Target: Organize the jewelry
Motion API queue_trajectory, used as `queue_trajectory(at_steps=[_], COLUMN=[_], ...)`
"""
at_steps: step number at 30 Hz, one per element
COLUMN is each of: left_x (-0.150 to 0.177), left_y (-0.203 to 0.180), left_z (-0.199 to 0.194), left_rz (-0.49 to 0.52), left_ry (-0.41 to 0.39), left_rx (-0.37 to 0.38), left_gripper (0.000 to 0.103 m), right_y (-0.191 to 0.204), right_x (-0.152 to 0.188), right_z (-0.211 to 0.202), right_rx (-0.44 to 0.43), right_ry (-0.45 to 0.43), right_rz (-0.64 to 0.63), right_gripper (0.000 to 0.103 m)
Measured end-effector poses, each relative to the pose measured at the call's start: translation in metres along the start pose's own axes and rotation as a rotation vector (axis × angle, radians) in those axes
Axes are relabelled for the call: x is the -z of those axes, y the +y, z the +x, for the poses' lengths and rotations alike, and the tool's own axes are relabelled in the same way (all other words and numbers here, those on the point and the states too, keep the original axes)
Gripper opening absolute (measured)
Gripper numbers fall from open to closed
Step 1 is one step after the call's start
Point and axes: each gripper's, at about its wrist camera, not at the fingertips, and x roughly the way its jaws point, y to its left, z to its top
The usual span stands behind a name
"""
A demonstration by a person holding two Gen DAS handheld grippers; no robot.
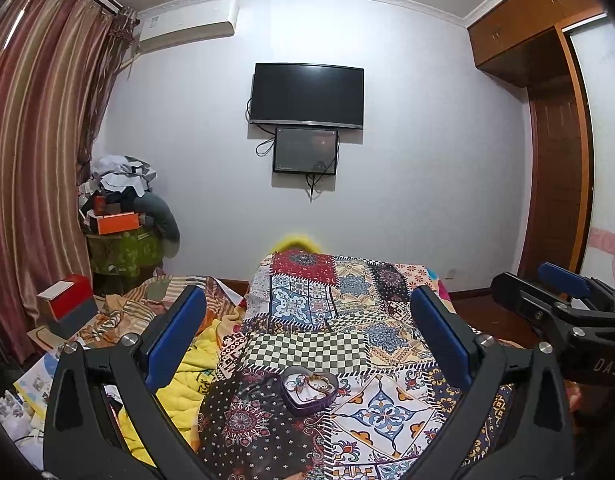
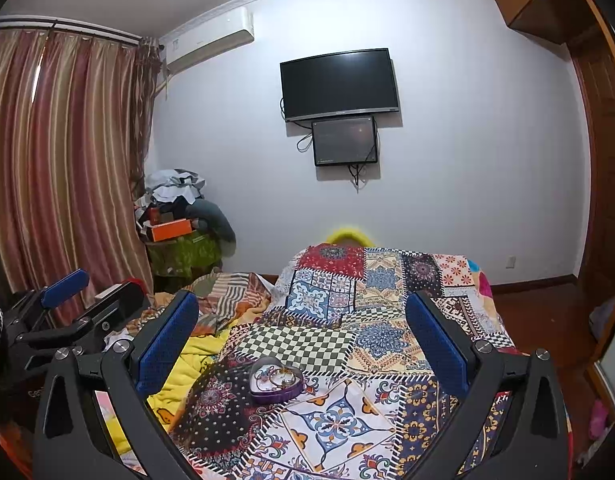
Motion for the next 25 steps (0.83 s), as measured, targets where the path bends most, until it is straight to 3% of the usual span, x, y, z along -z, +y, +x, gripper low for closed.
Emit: queue_trajectory(at_steps=[25], left_x=[0.0063], left_y=[0.0049], left_z=[0.0064], left_rz=[-0.020], left_ry=[0.021], left_rx=[0.005], left_gripper=[0.102], right_y=[-0.0030], right_x=[0.0047], right_z=[0.0067], right_rx=[0.007], right_ry=[0.024], right_rz=[0.008], right_gripper=[0.103])
